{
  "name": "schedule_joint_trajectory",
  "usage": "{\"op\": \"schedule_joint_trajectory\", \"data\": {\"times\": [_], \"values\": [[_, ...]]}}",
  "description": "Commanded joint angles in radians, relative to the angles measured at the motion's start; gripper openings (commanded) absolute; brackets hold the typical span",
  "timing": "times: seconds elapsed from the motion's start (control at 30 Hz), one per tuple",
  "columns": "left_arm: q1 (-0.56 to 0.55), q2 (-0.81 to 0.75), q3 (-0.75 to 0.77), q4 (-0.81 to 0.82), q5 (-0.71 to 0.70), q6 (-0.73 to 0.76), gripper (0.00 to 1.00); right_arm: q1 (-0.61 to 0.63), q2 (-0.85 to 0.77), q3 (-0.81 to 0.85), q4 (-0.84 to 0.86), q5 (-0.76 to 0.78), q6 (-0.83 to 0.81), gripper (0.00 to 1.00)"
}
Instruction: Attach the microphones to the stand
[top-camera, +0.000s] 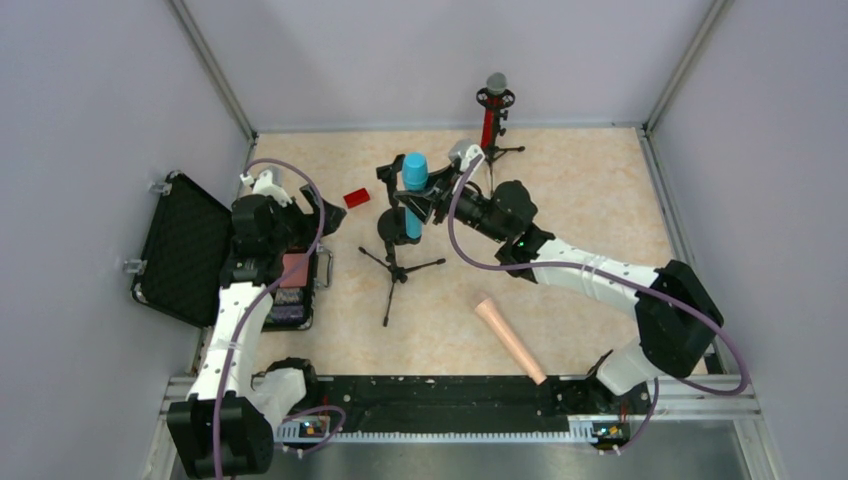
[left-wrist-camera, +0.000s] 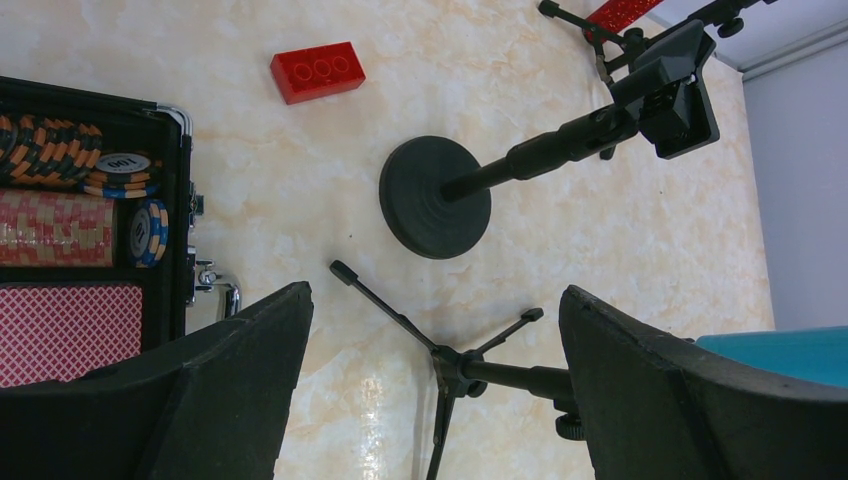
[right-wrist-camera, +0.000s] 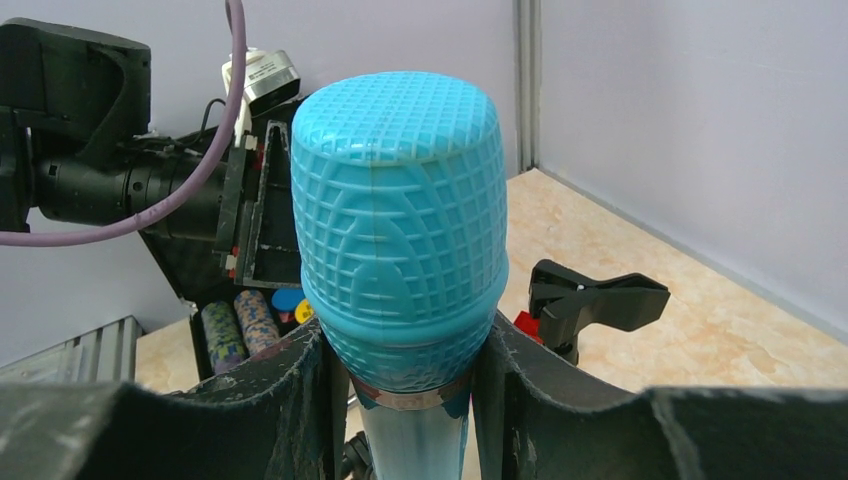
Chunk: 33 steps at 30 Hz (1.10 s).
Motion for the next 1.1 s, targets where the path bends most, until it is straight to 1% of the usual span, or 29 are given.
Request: {"op": "schedule_joint_trajectory", "data": {"times": [0.0, 0.53, 0.7, 1.07], "values": [[0.009, -0.009, -0.007, 0.052, 0.019, -0.002, 0.97, 0.017, 0.046, -0.033, -0.062, -0.002, -0.014, 0.0], [0.012, -0.015, -0.011, 0.056, 0.017, -0.003, 0.97, 0.017, 0.096, -0.123, 0.029, -0.021, 0.026, 0.0], [0.012, -0.017, -0.012, 0.056, 0.018, -0.003, 0.97, 0.017, 0.107, -0.17, 0.083, -0.028, 0.028, 0.0], [0.014, -0.026, -0.019, 0.061, 0.011, -0.003, 0.97, 0.024, 0.177, -0.193, 0.102, -0.055, 0.034, 0.0]]}}
